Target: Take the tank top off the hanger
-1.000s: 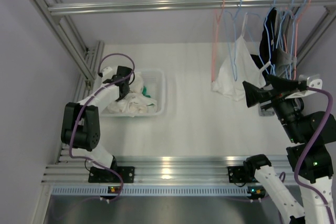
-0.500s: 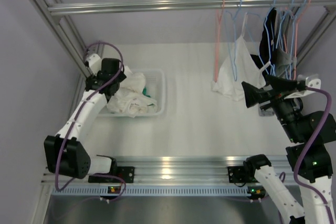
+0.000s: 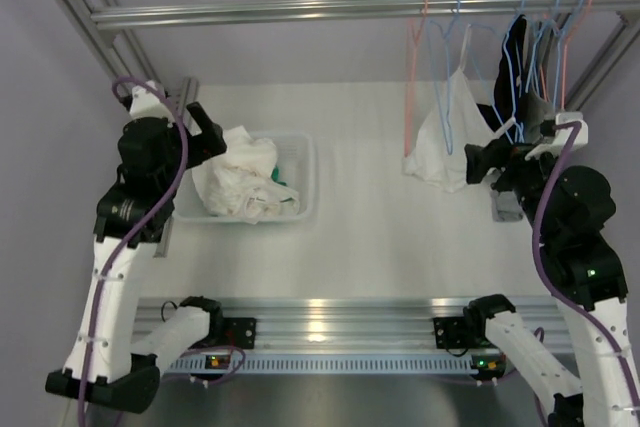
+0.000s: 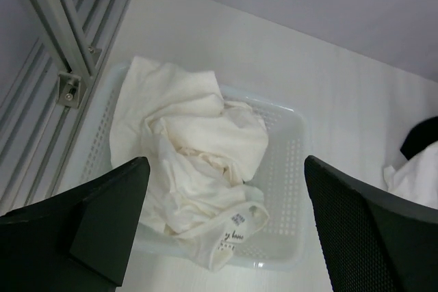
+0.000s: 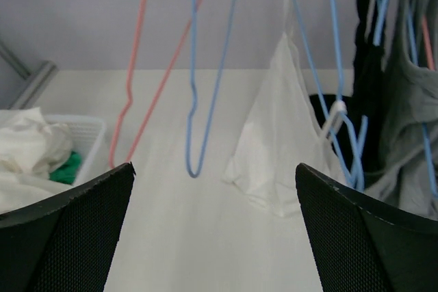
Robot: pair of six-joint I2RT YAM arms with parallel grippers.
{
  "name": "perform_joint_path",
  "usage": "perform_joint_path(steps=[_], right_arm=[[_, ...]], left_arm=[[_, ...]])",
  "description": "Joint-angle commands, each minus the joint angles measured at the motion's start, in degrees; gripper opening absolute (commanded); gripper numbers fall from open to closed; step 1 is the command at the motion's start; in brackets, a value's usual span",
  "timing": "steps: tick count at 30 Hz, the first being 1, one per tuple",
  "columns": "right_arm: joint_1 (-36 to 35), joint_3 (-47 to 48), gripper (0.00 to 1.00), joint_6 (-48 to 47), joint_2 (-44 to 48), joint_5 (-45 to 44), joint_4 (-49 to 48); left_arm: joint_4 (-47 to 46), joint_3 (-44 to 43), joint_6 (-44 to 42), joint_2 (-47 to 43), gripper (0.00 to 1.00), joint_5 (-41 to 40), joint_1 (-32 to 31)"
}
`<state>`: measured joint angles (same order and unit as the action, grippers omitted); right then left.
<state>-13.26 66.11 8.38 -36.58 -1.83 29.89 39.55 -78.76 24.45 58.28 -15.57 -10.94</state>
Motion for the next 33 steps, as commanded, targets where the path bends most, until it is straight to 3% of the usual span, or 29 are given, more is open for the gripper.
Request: perform_joint_path(steps=[1, 4, 7, 10, 15, 33], right_arm=[[-1.2, -1.4, 0.99, -3.5, 2.6, -14.9, 8.1], [-3.9, -3.7, 0.99, -4.9, 5.7, -19.8, 9.0], [-4.8, -4.9, 0.99, -3.1, 6.1, -19.1, 10.8], [-5.5, -7.1, 0.99, -2.4, 7.4, -13.8, 10.8], [-7.7, -9.6, 0.99, -2.2, 10.5, -19.2, 10.7], [-8.4, -11.6, 0.99, -1.9, 10.6, -19.2, 8.7]], left_arm=[[3.3, 3.1, -10.0, -9.5, 0.99, 6.8, 0.2], [5.3, 6.8, -11.4, -15.0, 0.99, -1.1, 0.2], [5.3, 11.8, -8.6, -19.2, 0.99, -7.2, 0.1], [3.0, 18.6, -5.4, -21.8, 0.99, -5.8, 0.1], [-0.6, 26.0, -3.7, -25.3, 0.99, -8.2, 0.1], [-2.8, 30.1, -5.4, -29.5, 0.99, -6.8, 0.1]])
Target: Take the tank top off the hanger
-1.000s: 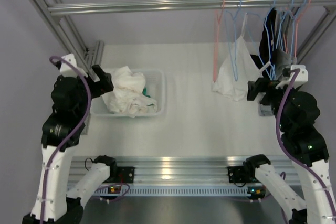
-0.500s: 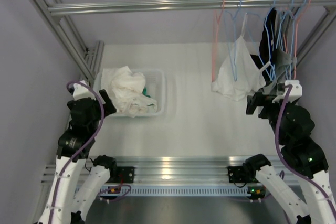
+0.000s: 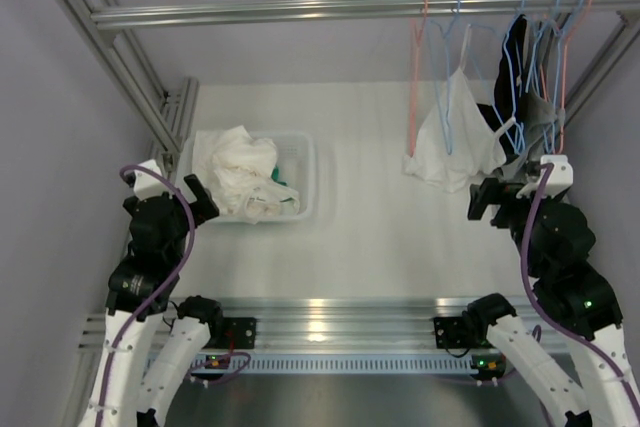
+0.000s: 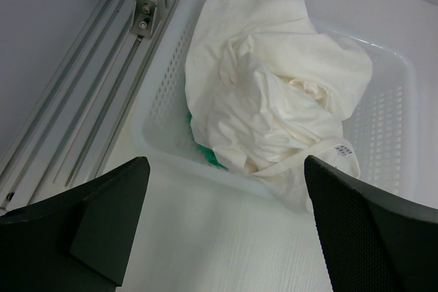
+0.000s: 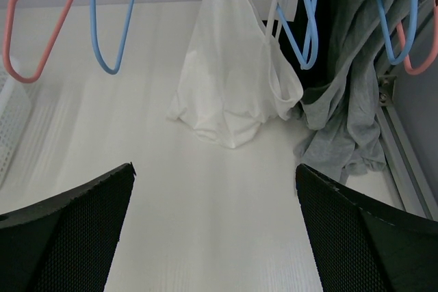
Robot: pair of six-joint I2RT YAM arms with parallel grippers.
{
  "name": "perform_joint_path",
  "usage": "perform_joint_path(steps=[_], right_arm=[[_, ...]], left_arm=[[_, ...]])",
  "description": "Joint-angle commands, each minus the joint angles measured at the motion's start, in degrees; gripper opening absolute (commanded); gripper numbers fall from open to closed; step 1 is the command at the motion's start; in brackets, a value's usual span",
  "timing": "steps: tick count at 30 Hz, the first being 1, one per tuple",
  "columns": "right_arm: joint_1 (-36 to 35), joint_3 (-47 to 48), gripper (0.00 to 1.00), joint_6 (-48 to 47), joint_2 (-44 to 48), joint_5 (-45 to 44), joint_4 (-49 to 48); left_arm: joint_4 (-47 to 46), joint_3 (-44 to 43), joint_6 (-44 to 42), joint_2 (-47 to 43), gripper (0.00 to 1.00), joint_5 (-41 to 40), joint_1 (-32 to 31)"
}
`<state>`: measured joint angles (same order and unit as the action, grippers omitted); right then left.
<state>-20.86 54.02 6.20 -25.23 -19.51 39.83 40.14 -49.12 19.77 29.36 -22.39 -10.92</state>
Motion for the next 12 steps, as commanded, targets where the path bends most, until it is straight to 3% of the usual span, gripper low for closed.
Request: perform_joint_path(steps=[1, 12], right_arm=[[-0.8, 0.5, 0.99, 0.2, -0.9, -1.8, -1.2], [-0.8, 0.5, 0.99, 0.1, -3.2, -4.8, -1.9]], left_arm=[[-3.6, 0.5, -0.7, -0.5, 0.99, 0.5, 0.1], [-3.9, 0.8, -0.9, 0.2, 0.99, 3.5, 0.2]])
